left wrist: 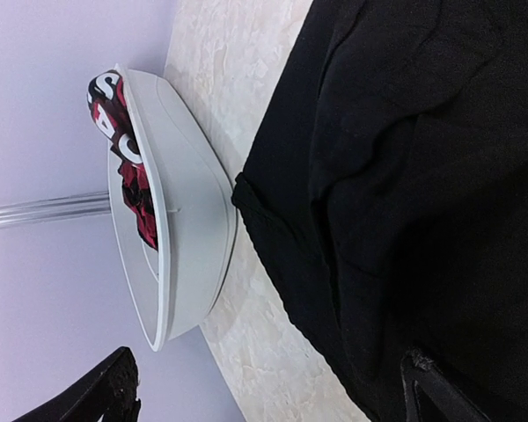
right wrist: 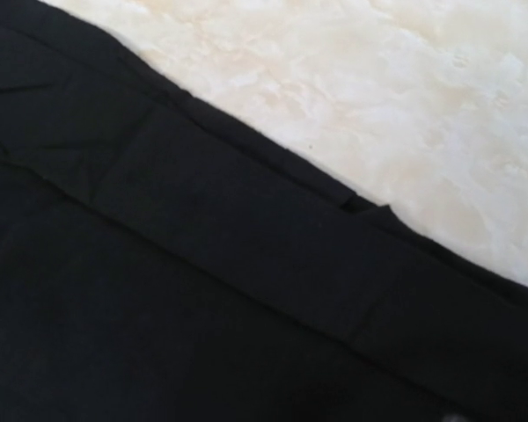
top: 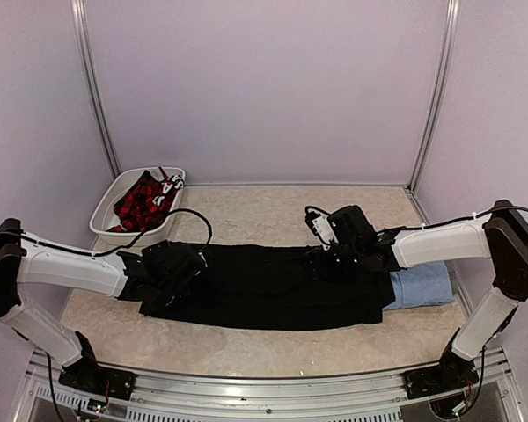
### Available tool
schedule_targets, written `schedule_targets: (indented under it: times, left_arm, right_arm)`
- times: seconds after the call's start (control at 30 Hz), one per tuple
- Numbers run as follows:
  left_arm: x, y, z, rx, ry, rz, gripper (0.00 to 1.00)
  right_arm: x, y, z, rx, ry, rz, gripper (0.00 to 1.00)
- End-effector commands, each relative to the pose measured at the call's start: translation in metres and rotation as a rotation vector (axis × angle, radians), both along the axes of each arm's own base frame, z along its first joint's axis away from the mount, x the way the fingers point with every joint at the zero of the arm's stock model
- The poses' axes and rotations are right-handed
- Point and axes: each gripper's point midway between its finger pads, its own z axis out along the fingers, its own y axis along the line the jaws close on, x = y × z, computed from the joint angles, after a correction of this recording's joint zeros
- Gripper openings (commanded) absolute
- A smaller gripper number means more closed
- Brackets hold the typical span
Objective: Fold and stack the long sleeve shirts
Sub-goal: Adjust the sleeve of the rectangle-folded shirt.
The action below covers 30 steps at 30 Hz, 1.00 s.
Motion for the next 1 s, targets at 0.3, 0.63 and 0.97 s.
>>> schedule_targets:
  times: [0.3,0.63,0.97]
  left_arm:
    - [-0.003,-0.031,-0.012,-0.451,0.311,0.024,0.95]
    - [0.035,-0.025,0.075,-1.109,0.236,0.045,0.96]
    - [0.073,-0.009,0.010,-0.909,0.253,0.330,0.85]
  right_arm:
    - [0.000,0.000,0.020,0.045,-0.008,-0.004,0.83]
    - [0.001,0.002,0.012,0.033,0.001,0.007,0.83]
    - [0.000,0.007,0.009,0.056,0.008,0.014,0.83]
